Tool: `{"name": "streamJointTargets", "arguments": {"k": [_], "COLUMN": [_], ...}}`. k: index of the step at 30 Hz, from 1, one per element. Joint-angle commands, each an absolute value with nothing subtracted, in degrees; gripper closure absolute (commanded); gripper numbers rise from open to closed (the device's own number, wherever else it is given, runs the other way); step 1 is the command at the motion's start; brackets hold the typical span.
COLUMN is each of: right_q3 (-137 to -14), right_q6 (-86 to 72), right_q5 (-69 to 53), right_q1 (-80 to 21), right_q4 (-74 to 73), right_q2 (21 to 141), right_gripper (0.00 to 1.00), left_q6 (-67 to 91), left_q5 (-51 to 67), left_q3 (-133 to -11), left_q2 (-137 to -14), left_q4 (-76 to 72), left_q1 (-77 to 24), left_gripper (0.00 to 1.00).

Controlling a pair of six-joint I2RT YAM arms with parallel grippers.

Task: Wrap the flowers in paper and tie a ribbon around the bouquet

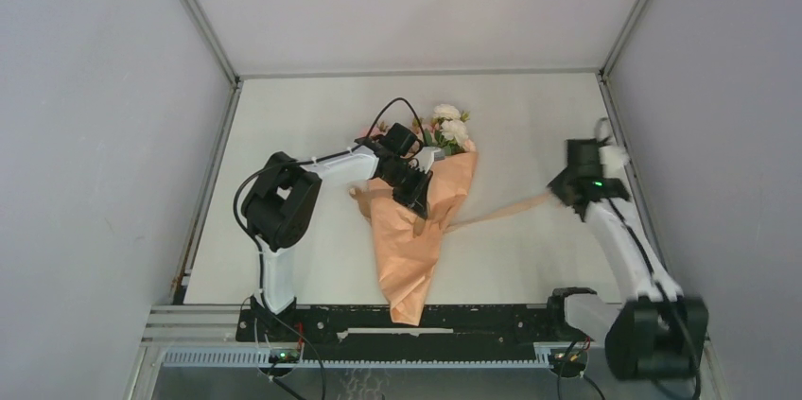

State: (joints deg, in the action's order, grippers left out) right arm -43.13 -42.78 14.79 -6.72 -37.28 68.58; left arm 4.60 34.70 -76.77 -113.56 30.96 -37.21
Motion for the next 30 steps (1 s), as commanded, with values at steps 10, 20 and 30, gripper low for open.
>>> {"name": "streamJointTargets", "arguments": {"k": [10, 20, 30], "right_q3": [-55.09, -38.39, -36.01], "right_q6": [-19.87, -32.88, -37.60], "right_q5": [-1.12, -20.05, -13.93], "right_q1": [-23.39, -38.87, -36.99], "right_q4": [-18.95, 16.09, 23.09], "right_q2": [49.59, 62.46, 75.67], "right_gripper": [1.00, 1.00, 1.00], "left_q6": [2.67, 1.45, -7.00], "left_q5": [35.35, 38.06, 42.69], "left_q3": [-77.06, -76.62, -72.21], "left_q2": [-110.48, -107.79, -101.03], "left_q4": [31.11, 30.98, 36.95], "left_q1": [-37.34, -35.64, -31.31], "left_gripper": [1.00, 1.00, 1.00]}}
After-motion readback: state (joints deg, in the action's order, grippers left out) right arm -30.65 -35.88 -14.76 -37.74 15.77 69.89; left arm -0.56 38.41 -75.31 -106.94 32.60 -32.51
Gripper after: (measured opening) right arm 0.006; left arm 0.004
